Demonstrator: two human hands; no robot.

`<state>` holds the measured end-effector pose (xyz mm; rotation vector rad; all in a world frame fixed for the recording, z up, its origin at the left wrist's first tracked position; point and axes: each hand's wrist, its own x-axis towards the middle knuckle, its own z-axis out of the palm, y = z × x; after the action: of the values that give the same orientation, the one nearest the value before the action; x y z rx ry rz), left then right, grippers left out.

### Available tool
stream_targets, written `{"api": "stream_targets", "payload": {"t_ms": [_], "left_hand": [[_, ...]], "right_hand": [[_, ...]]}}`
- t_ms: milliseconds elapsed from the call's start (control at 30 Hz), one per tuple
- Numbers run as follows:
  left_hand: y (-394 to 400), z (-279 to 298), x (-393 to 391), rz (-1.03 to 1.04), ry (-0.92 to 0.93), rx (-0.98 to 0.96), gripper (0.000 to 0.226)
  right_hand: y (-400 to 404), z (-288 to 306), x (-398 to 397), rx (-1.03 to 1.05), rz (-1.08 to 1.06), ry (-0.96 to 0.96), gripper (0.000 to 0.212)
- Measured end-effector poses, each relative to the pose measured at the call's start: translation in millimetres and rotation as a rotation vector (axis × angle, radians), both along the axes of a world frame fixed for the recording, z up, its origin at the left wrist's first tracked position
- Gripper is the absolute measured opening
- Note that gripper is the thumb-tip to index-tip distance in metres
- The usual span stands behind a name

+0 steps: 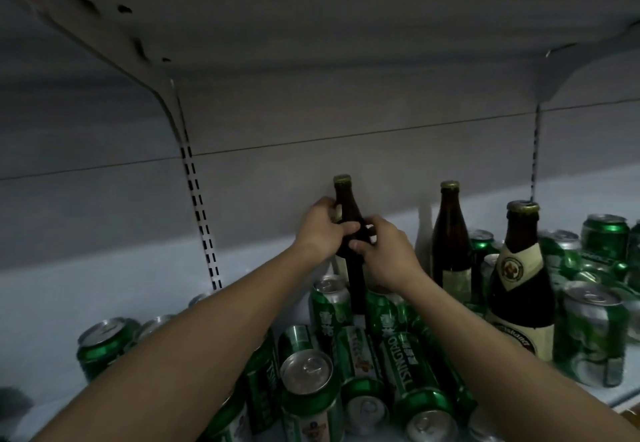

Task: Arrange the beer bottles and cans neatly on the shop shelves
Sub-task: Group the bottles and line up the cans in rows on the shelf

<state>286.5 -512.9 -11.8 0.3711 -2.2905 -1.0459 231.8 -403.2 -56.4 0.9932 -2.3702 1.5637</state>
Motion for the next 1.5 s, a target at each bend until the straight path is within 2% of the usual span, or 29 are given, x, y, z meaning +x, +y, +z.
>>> {"api": "stream_targets", "payload": {"t_ms": [167, 333, 433, 533, 600, 733, 800, 933, 1033, 1133, 1200, 1500], "left_hand": [[8.3, 36.7, 19.8, 0.029, 0.194, 0.046, 0.033], [12.6, 66.7, 48.7, 0.079, 0.299, 0.167, 0.028], [10.6, 75.9, 70.2, 0.117, 0.298, 0.222, 0.029], [6.8, 83.4, 96.0, 0.139, 0.242, 0.296, 0.034], [3.4, 87.2, 114.7, 0.133, 0.202, 0.367, 0.041], [2.9, 88.4, 151.6, 0.129, 0.168, 0.404, 0.043], [4.5, 88.7, 171.5, 0.127, 0.146, 0.368, 0.043], [5.5, 86.4, 217.1, 0.107, 0.038, 0.229, 0.052], [6.4, 77.4, 245.3, 0.074, -0.064, 0.149, 0.066], [0.7, 68.5, 265.2, 0.043, -0.048, 0.214, 0.076], [-4.0, 65.8, 277.0, 0.045, -0.005, 0.234, 0.076], [-23.9, 57.6, 318.5, 0.089, 0.106, 0.304, 0.074]], "right_hand": [[3.0, 37.8, 23.3, -0.139, 0.066, 0.092, 0.036], [2.1, 68.6, 56.1, -0.268, 0.176, 0.05, 0.037], [3.0, 74.1, 73.9, -0.261, 0.195, 0.06, 0.04], [5.4, 63.9, 94.7, -0.204, 0.207, 0.036, 0.062], [5.6, 50.9, 110.1, -0.194, 0.214, 0.036, 0.069], [0.7, 32.1, 139.2, -0.273, 0.246, 0.054, 0.053], [-0.4, 30.1, 152.0, -0.326, 0.309, -0.024, 0.043], [-4.7, 31.6, 171.2, -0.492, 0.49, -0.356, 0.019], [-10.7, 34.0, 185.3, -0.531, 0.575, -0.523, 0.026], [-19.5, 34.0, 201.2, -0.541, 0.657, -0.624, 0.033], [-24.8, 35.0, 212.0, -0.541, 0.71, -0.664, 0.035], [-47.7, 35.0, 253.5, -0.471, 0.783, -0.623, 0.033]]}}
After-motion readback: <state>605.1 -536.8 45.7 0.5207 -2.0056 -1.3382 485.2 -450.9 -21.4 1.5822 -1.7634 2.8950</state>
